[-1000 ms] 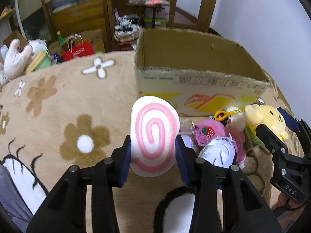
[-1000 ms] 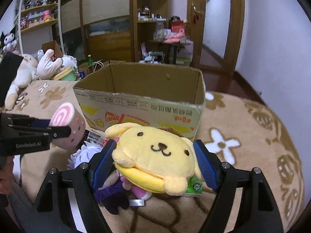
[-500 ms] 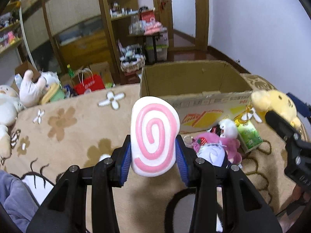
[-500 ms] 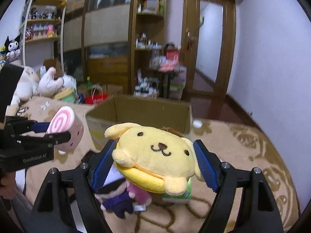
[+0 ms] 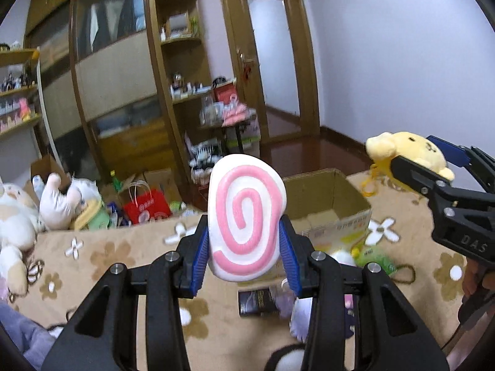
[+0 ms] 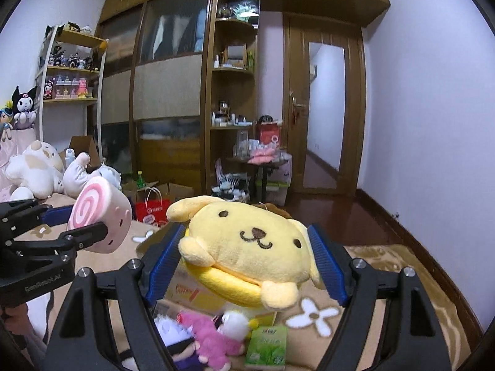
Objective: Organize soft objects
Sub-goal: 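Lift both held plushes up and carry them over the open box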
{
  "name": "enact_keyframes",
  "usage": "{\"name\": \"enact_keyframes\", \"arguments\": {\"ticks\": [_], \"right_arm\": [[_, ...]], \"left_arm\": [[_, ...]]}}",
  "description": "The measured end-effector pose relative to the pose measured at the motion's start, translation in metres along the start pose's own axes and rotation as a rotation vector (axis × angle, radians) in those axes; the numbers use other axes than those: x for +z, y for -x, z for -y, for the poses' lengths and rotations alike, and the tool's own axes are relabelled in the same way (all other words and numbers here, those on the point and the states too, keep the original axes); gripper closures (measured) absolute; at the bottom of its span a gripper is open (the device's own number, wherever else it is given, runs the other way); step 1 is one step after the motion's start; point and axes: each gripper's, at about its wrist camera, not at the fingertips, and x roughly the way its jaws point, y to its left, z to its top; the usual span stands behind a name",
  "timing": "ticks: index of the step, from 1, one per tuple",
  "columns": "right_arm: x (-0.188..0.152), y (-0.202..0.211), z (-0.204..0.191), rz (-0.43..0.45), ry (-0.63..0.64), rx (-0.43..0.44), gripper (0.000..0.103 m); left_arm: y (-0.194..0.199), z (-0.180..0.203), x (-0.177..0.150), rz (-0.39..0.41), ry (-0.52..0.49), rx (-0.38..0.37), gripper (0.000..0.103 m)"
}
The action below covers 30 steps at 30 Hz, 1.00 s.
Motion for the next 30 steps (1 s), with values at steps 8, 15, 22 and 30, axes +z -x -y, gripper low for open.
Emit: {"name": "enact_keyframes", "arguments": {"ticks": [8, 15, 22, 30], "right_arm": [[0.031, -0.015, 0.020, 0.081, -0.060, 0.000, 0.019], [0.050, -0.031, 0.027, 0.140, -0.083, 0.023, 0.019], [0.050, -0.042, 0.030, 0.143, -0.087, 0.055, 0.019], [0.032, -0.077, 0.029, 0.068, -0.091, 0.083, 0.019]], "left_arm": [[0.002, -0.002, 0.039, 0.104, -0.001, -0.015, 0.062], [-0.014, -0.010, 0.060, 0.157, 0.018, -0.004, 0.062], [-0.039, -0.023, 0.067, 0.133, 0.047, -0.032, 0.062], [-0.063, -0.028, 0.053, 0.113, 0.056, -0.024, 0.062]]}}
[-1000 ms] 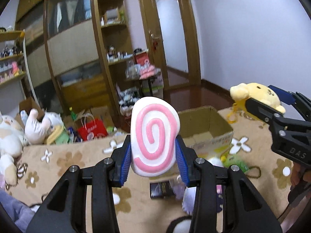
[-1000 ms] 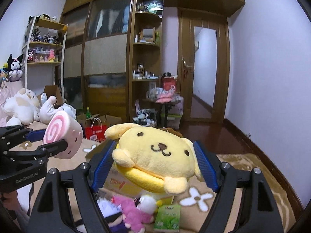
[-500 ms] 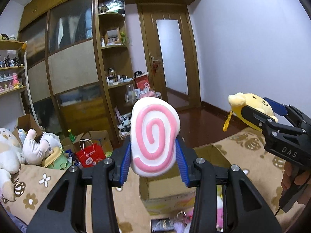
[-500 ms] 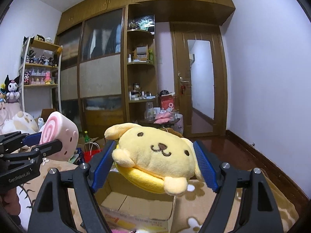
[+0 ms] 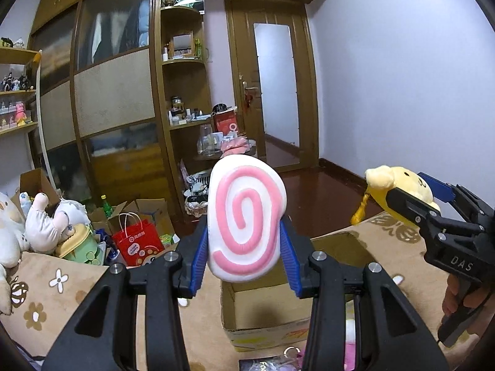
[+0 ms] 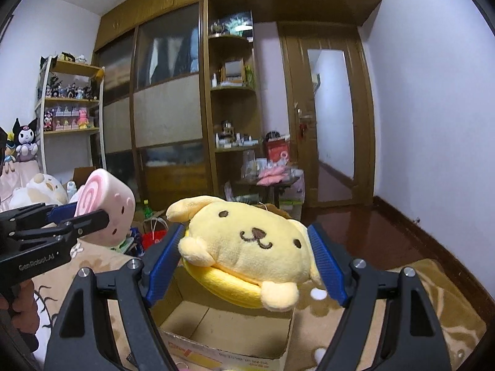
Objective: Organize soft objects
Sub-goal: 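Lift both held plushes up and carry them over the open box, then open both grippers to drop the dog plush and swirl cushion into the box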
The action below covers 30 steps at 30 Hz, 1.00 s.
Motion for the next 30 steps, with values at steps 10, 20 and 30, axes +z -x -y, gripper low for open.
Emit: {"name": "enact_keyframes", "arguments": {"ticks": [10, 20, 30], "right_arm": [[-0.034, -0.038, 0.007, -0.087, 0.011, 0.046, 0.019], [-0.064, -0.067, 0.011, -0.170, 0.000, 0.076, 0.018], [-0.080, -0.075, 0.013, -0.219, -0.018, 0.078, 0.011]], "left_arm": [[-0.055, 0.003, -0.035, -0.141, 0.002, -0.054, 0.061], [-0.091, 0.015, -0.064, -0.261, -0.007, -0.082, 0.060], [-0.090, 0.018, -0.076, -0.277, -0.034, -0.056, 0.041]]}}
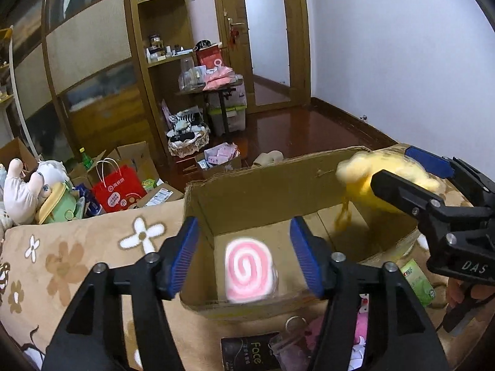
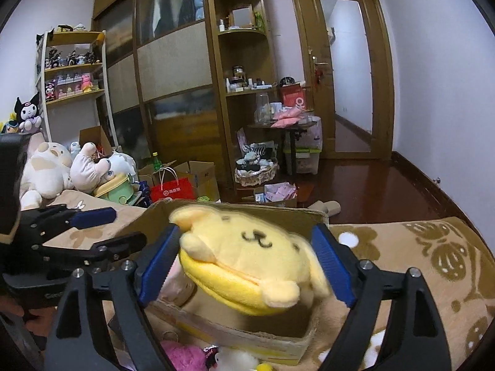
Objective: Organize soft objects
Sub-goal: 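Open both grippers to drop the dog plush and swirl cushion into the box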
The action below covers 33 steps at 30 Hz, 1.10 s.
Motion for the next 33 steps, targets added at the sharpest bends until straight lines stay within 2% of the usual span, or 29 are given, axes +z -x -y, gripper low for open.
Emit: {"name": "enact_keyframes", "arguments": {"ticks": [5, 10, 19, 33], "right_arm": [[-0.001, 0.008, 0.003, -0.002, -0.009, -0.012, 0.001], [0.002, 0.024, 0.000, 0.017, -0.020, -0.028, 0.000], [0.002, 0.053, -0.008, 0.003, -0.030, -0.032, 0.000], [-0.006, 0.120, -0.022, 0.004, 0.016, -0.085, 0.000]], "left_arm": [[0.004, 0.001, -0.003, -0.030, -0.007, 0.019, 0.025], [0.019, 0.003, -0.004, -0.027, -0.034, 0.055, 0.013], [0.040, 0.007, -0.006, -0.043, -0.021, 0.070, 0.008], [0.099, -0.010, -0.018, -0.064, 0.119, 0.070, 0.008]]}}
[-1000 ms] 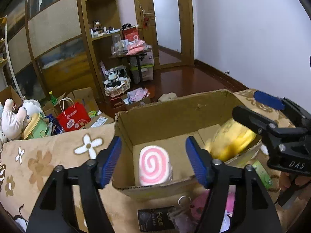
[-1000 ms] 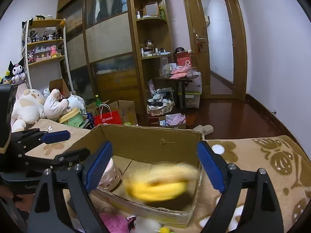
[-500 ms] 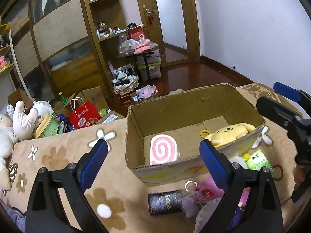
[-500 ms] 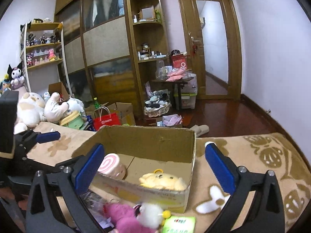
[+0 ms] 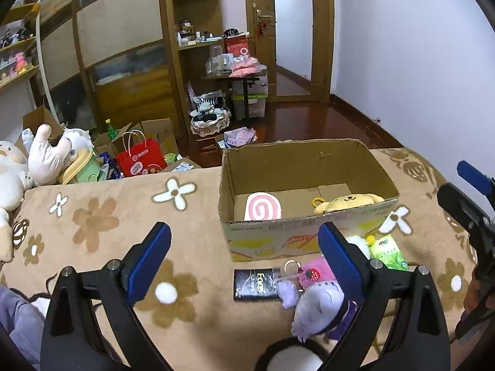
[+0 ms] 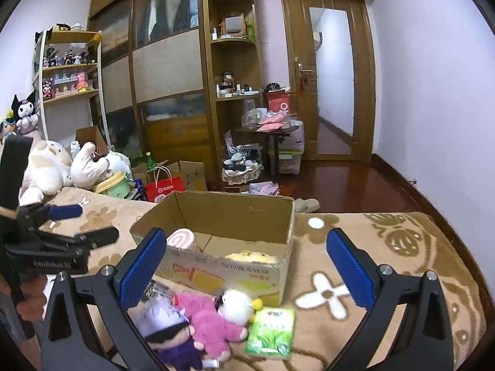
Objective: Organize soft objects
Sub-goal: 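Open both grippers to drop the dog plush and swirl cushion into the box, then grasp the white-haired doll with the left gripper while the right grasps the green carton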
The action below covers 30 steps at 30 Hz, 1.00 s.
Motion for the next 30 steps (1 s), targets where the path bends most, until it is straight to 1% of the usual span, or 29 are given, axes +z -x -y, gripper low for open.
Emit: {"name": "enact_keyframes", "arguments": {"ticks": [3, 9, 15, 23, 30], "right_arm": [[0.000, 0.015, -0.002, 0.004, 0.010, -0.007, 0.000], [-0.003, 0.037, -0.002, 0.013, 0.007, -0.016, 0.000], [-0.009, 0.049, -0.001, 0.010, -0.007, -0.017, 0.000], [-0.013, 0.048, 0.002, -0.006, -0.008, -0.029, 0.000], [-0.015, 0.027, 0.009, -0.084, -0.027, -0.053, 0.000]], "left_arm": [[0.012, -0.001, -0.004, 0.000, 0.001, -0.009, 0.008], [0.032, 0.009, -0.015, 0.010, -0.032, 0.004, 0.008], [0.040, 0.017, -0.023, -0.008, -0.048, 0.003, 0.008], [0.032, 0.018, -0.027, -0.034, -0.054, 0.005, 0.008], [0.016, 0.016, -0.028, -0.068, -0.027, 0.000, 0.008]]}}
